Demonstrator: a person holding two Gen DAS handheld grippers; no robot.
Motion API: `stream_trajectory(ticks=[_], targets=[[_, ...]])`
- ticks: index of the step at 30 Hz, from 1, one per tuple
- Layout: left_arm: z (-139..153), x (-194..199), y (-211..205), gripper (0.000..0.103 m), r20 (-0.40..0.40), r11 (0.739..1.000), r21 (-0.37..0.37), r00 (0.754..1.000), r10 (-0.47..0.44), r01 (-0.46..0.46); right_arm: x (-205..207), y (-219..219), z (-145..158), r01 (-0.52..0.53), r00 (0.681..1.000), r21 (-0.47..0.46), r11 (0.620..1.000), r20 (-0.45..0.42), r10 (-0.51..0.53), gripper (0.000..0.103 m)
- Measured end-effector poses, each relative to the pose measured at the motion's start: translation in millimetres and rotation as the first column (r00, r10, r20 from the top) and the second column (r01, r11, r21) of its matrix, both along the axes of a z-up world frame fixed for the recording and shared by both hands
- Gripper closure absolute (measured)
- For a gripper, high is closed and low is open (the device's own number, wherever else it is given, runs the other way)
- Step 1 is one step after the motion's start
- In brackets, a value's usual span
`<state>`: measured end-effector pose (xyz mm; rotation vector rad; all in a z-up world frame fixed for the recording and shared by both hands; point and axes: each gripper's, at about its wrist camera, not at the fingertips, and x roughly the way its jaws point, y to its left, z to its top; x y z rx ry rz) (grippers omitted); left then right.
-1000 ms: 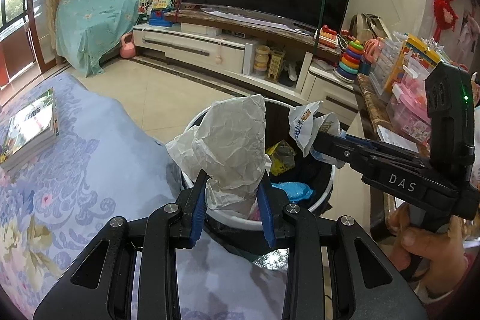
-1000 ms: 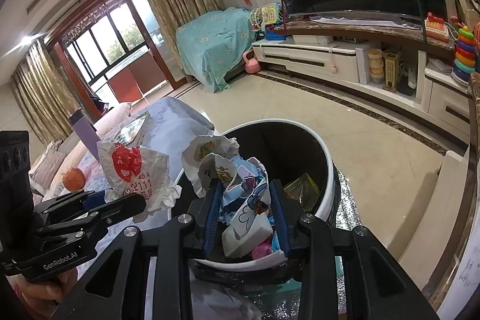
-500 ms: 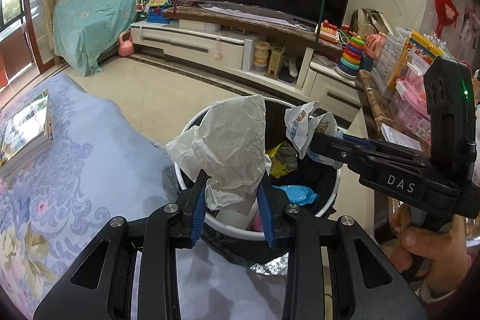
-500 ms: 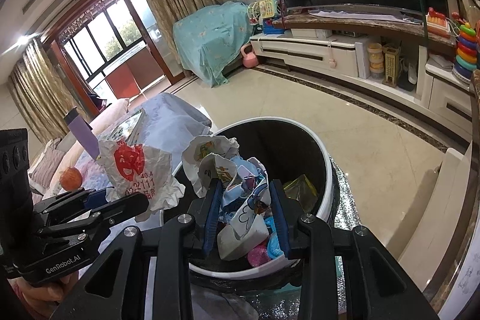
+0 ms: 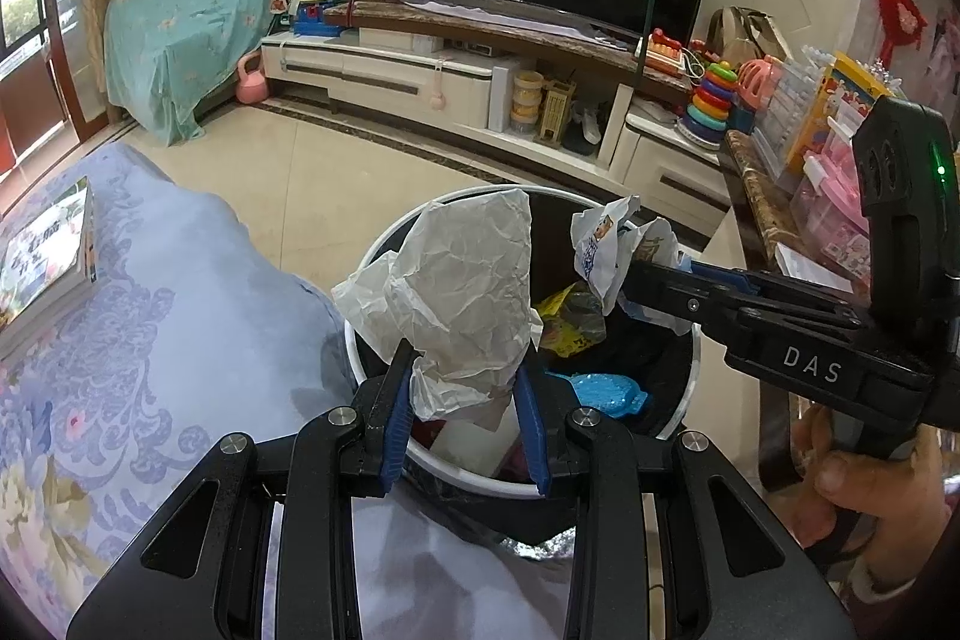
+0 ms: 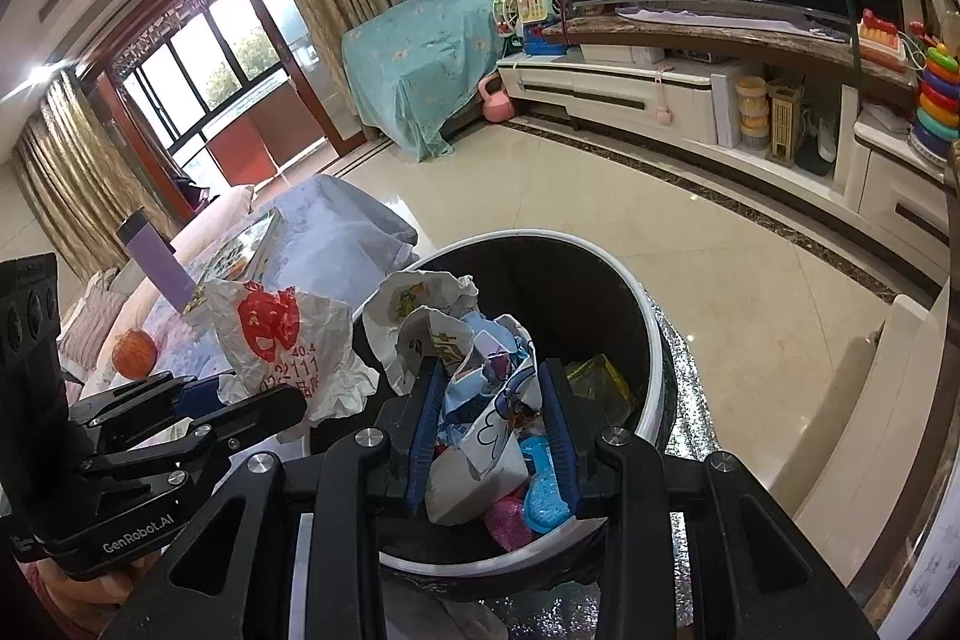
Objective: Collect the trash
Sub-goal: 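Open both tools to drop the tissue and wrapper into the bin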
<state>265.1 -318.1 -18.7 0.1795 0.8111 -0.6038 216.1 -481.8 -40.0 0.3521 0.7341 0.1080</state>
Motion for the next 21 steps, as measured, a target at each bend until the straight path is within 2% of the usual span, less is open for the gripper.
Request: stream_trajectory(ticks=[6,14,16,21], targets=[[-1.8,4.2,-3.0,0.074,-0.010,1.000,0.006,1.000,-0.005,0.005,3.9,-2.0,-0.4,-0.004,1.000,-0.003,1.000,-0.013,0.004,0.070],[-2.1,7.4,-2.6,0.070,-0.025,1.000,0.011,1.000,-0.006,0.007,7.4,-3.7,2.1,-0.001,1.000,-0.007,1.000,-0.022,0.001,0.064],[-0.7,6.6,-2.6,0.067,-0.028,1.000,0.006,1.000,-0.010,0.011,7.5,-4.1,3.1,0.002,1.000,-0.007,1.000,-0.019,-0.003,0.060],[4.7,0.8,0.8,0.049,-0.002,1.000,0.004,1.000,-0.003,0.003,2.7,-8.2,7.5,0.020,1.000,0.005,1.000,-0.007,-0.020,0.049]])
